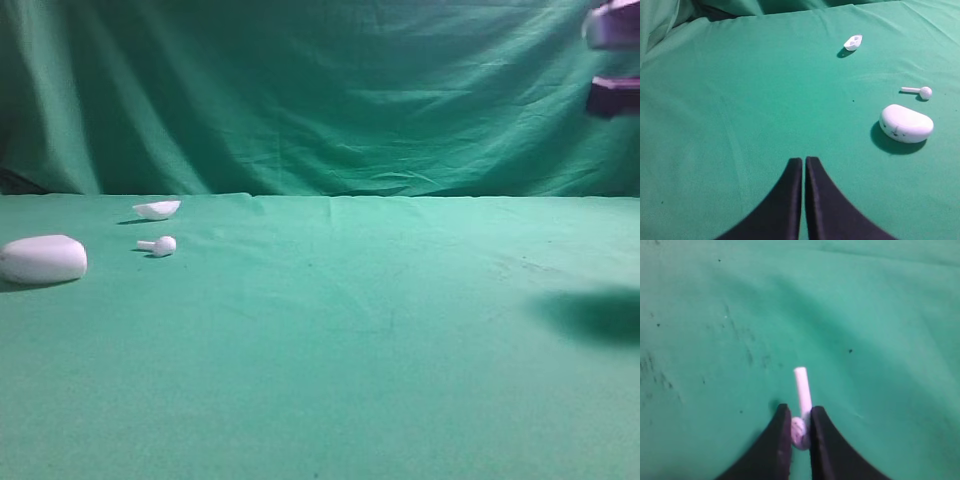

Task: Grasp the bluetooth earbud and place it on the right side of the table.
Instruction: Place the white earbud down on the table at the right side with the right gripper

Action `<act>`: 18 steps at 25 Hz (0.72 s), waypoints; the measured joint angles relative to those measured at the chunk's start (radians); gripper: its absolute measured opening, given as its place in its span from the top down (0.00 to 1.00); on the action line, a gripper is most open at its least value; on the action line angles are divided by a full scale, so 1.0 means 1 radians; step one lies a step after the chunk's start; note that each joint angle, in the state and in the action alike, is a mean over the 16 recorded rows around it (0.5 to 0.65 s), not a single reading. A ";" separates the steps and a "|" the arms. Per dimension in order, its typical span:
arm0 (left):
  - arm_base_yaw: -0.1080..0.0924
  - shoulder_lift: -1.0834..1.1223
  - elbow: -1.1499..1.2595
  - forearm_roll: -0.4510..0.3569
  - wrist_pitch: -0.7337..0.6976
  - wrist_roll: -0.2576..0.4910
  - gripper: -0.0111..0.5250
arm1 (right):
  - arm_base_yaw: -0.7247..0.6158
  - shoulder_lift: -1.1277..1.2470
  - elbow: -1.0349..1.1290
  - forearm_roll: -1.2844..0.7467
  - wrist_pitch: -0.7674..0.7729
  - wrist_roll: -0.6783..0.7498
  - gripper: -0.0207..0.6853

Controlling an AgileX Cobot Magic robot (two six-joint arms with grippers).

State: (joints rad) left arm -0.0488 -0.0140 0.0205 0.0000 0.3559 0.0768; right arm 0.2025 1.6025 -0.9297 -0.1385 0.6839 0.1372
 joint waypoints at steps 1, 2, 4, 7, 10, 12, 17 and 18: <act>0.000 0.000 0.000 0.000 0.000 0.000 0.98 | -0.003 0.015 0.015 0.002 -0.027 0.001 0.84; 0.000 0.000 0.000 0.000 0.000 0.000 0.98 | -0.004 0.029 0.026 0.004 -0.053 0.001 0.84; 0.000 0.000 0.000 0.000 0.000 0.000 0.98 | -0.004 0.058 0.039 0.008 -0.096 0.001 0.84; 0.000 0.000 0.000 0.000 0.000 0.000 0.98 | -0.004 0.093 0.043 0.012 -0.140 0.001 0.83; 0.000 0.000 0.000 0.000 0.000 0.000 0.98 | -0.004 0.116 0.043 0.014 -0.166 0.001 0.78; 0.000 0.000 0.000 0.000 0.000 0.000 0.98 | -0.004 0.125 0.040 0.015 -0.172 0.001 0.74; 0.000 0.000 0.000 0.000 0.000 0.000 0.98 | -0.004 0.133 0.011 0.021 -0.138 0.001 0.61; 0.000 0.000 0.000 0.000 0.000 0.000 0.98 | -0.004 0.131 0.000 0.023 -0.124 0.001 0.59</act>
State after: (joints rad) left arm -0.0488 -0.0140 0.0205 -0.0001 0.3559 0.0768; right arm 0.1980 1.7335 -0.9294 -0.1150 0.5600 0.1377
